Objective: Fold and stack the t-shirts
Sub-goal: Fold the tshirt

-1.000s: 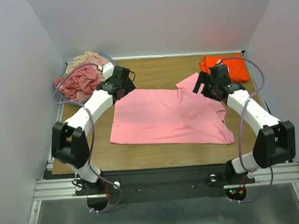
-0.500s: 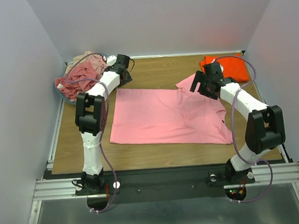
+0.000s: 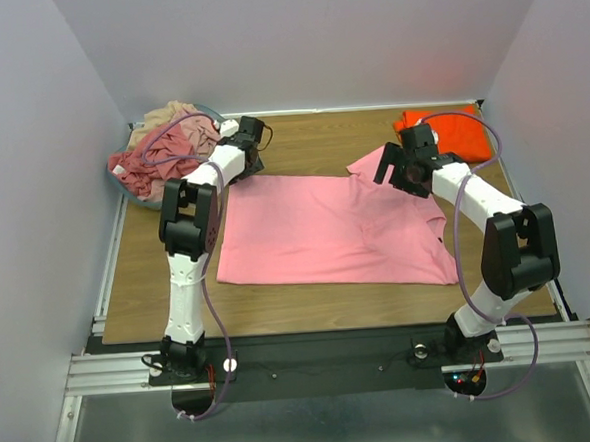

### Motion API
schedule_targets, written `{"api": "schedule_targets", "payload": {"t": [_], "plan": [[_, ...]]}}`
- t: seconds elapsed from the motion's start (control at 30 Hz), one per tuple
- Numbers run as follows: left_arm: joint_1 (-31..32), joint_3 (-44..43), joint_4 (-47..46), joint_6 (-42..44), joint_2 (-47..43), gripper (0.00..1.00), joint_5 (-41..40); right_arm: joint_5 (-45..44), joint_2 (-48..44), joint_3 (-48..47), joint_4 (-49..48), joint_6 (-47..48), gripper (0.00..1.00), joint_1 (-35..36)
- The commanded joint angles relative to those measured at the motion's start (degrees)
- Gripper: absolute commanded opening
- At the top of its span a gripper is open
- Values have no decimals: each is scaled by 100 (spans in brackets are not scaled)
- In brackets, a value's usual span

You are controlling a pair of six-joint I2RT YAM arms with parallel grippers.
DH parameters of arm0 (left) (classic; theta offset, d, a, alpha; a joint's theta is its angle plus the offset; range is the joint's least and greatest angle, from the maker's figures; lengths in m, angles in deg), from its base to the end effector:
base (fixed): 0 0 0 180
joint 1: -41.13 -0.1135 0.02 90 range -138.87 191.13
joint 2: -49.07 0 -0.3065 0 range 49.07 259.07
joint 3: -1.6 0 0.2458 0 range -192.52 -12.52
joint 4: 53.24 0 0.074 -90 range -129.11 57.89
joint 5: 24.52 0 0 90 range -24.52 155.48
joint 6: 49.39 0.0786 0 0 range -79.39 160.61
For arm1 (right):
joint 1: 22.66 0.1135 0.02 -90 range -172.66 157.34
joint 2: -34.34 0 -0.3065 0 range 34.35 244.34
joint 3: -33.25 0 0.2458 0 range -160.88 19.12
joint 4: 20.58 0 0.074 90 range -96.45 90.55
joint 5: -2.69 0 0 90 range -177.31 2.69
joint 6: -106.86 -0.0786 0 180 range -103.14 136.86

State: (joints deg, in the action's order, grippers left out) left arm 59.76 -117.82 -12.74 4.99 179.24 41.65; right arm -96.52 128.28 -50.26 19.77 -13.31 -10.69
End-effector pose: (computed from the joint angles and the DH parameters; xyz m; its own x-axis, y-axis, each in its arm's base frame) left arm 0.5318 -0.1458 0.1881 -0.6314 -0.3494 -0.6923 -0.3877 0.9154 -0.1084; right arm 0.3730 0.0662 0.2573 -0.7083 0.3569 -0.6090 0.2895 0.9337 0.2106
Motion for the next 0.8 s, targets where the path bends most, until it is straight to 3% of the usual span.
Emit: {"api": "schedule_targets", "payload": {"t": [0.0, 0.17, 0.37, 0.43, 0.77], "plan": [[-26, -167, -53, -235, 61, 67, -297, -19, -94, 83, -284, 73, 100, -36], [-35, -132, 131, -446, 140, 65, -376, -116, -147, 215, -301, 73, 100, -28], [-35, 35, 228, -552, 175, 48, -148, -81, -86, 31, -302, 126, 100, -28], [-35, 114, 237, -578, 141, 46, -113, -150, -50, -92, -310, 178, 100, -37], [-44, 474, 237, -578, -193, 23, 81, -853, 1064, -1805, -319, 767, 100, -36]]}}
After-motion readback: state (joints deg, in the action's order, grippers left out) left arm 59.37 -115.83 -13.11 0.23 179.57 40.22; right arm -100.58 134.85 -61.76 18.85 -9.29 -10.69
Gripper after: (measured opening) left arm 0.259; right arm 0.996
